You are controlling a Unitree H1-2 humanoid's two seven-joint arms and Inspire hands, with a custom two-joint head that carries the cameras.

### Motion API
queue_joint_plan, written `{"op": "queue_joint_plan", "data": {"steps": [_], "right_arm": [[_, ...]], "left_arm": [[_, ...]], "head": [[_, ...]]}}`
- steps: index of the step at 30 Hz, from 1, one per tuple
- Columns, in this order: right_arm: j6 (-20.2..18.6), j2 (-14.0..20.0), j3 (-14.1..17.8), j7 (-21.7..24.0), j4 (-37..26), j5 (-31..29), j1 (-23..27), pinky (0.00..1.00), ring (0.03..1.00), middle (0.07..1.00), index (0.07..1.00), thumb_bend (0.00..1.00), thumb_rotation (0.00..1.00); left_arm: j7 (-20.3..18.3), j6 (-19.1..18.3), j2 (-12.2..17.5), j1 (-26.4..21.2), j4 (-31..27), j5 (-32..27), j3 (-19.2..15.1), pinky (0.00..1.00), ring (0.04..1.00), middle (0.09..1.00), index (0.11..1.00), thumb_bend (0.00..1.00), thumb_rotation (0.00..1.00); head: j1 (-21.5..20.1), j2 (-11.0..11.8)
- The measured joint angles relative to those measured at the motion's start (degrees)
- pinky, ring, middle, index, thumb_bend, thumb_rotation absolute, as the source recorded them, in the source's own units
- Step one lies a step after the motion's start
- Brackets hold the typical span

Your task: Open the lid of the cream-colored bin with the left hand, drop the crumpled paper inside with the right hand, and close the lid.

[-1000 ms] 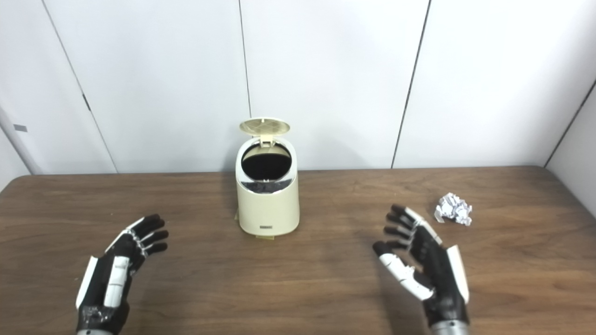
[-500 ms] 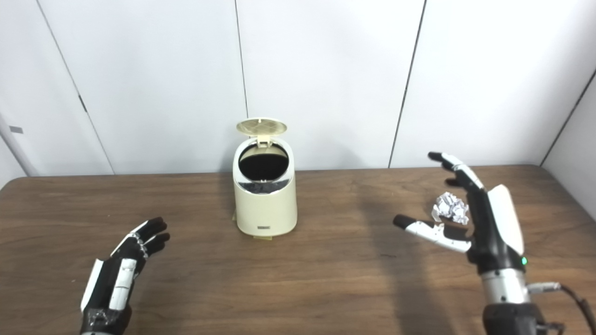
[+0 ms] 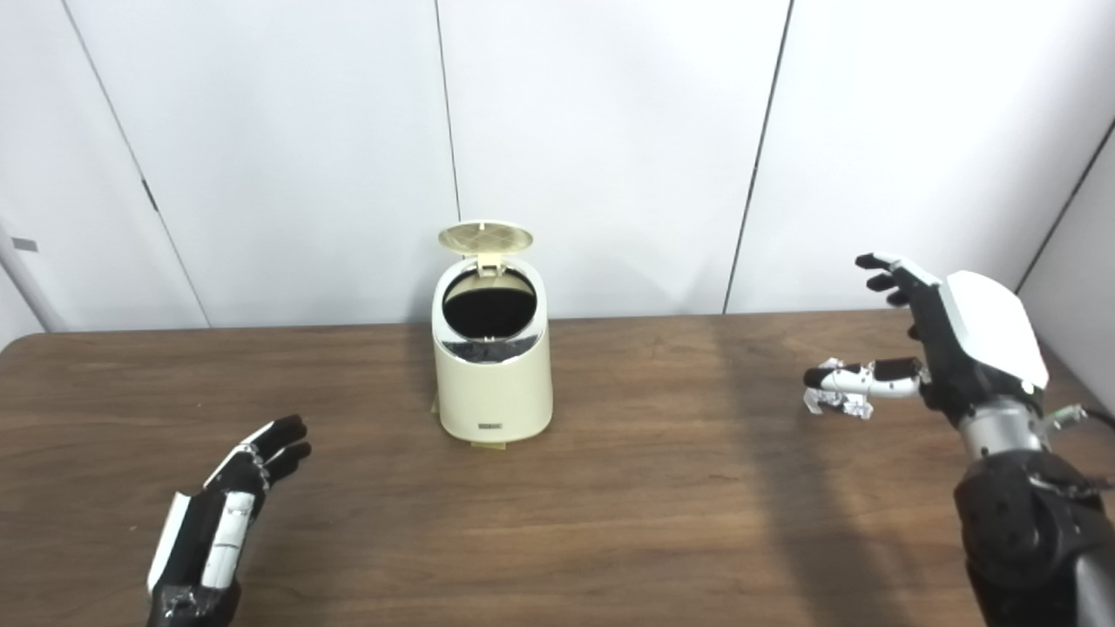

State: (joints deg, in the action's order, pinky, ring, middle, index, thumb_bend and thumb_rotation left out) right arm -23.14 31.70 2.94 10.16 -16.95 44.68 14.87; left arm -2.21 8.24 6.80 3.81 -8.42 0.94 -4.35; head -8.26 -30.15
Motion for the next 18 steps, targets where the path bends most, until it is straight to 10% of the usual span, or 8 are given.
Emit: {"op": "queue_joint_plan", "data": {"steps": [18], "right_arm": [[-0.43,4.26,-7.35,5.76,16.81,3.18,4.35,0.79,0.841,0.821,0.815,0.99,0.43]], "left_arm": [[0.51,0.25,0.06,-0.04,0.96,2.34,-0.03,0.85,0.83,0.84,0.858,0.69,0.9]], "head": [[-1.23,0.0]]}}
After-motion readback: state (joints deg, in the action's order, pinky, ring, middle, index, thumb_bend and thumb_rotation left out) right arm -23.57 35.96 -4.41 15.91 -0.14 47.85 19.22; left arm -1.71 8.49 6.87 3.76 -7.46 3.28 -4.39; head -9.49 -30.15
